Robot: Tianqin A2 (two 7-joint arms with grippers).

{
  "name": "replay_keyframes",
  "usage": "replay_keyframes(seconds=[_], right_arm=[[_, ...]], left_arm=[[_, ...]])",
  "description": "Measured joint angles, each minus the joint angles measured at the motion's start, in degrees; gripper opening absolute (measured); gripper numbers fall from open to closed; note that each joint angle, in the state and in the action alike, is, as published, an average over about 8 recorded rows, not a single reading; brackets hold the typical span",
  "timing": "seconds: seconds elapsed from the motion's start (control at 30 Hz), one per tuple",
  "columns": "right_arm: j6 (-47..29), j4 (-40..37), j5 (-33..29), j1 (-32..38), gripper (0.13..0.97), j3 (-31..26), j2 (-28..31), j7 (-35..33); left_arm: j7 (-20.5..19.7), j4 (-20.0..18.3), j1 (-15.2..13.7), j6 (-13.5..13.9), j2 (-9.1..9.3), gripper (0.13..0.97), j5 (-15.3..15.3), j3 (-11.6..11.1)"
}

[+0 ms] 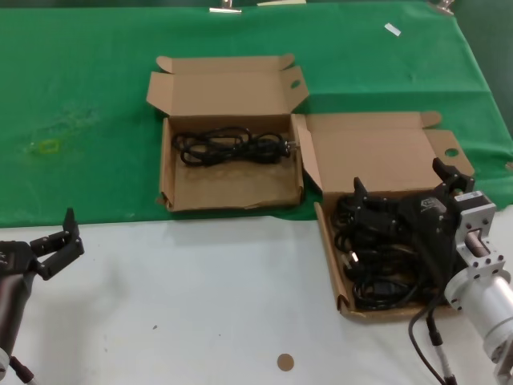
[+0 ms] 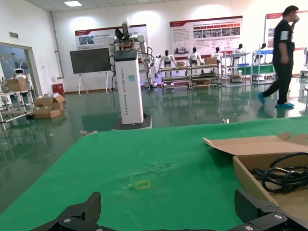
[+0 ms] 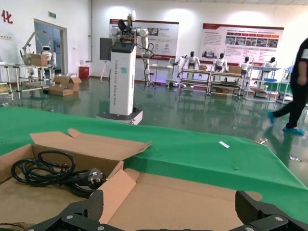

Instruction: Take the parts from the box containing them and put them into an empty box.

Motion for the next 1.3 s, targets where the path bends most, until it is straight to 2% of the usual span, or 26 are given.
replay_keyframes(seconds=[1.3], right_arm=[[0.0, 0.0, 0.0, 0.0, 0.966, 0.0, 0.0, 0.0]], left_arm=[[0.0, 0.0, 0.0, 0.0, 0.0, 0.966, 0.0, 0.0]])
